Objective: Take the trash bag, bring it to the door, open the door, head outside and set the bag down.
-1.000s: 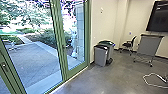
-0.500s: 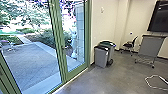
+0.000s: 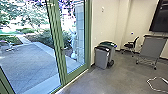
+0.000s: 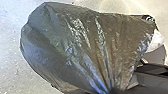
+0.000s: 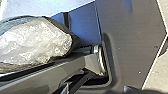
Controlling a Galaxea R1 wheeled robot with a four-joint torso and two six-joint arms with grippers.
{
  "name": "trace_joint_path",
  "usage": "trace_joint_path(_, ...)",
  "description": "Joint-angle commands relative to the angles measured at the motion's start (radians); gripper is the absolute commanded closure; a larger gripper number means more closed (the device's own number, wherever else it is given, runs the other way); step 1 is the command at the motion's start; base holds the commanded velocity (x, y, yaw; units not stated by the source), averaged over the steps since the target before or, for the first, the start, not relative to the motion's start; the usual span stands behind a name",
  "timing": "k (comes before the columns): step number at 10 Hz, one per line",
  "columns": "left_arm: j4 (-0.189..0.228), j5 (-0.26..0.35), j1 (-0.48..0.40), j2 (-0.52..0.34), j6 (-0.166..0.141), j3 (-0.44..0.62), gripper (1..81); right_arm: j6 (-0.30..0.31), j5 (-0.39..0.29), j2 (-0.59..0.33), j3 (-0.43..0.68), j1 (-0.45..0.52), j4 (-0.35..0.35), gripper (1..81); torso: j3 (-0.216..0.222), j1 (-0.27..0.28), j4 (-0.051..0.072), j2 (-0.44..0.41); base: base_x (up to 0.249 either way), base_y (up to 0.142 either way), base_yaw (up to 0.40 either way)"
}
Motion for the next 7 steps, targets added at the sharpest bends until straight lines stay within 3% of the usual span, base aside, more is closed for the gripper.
trace_joint_path(1, 0.009, -0.003, -0.039, 0.000, 0.005, -0.003, 81.1, 0.000, -0.048, 0.004, 0.010, 0.028, -0.016, 1.0, 0.000, 0.000, 0.000, 0.000, 0.152, 0.000, 0.000)
trace_joint_path(7, 0.012, -0.004, -0.039, 0.003, 0.005, -0.002, 81.1, 0.002, -0.039, 0.010, 0.010, 0.021, -0.015, 1.0, 0.000, 0.000, 0.000, 0.000, 0.152, 0.000, 0.000)
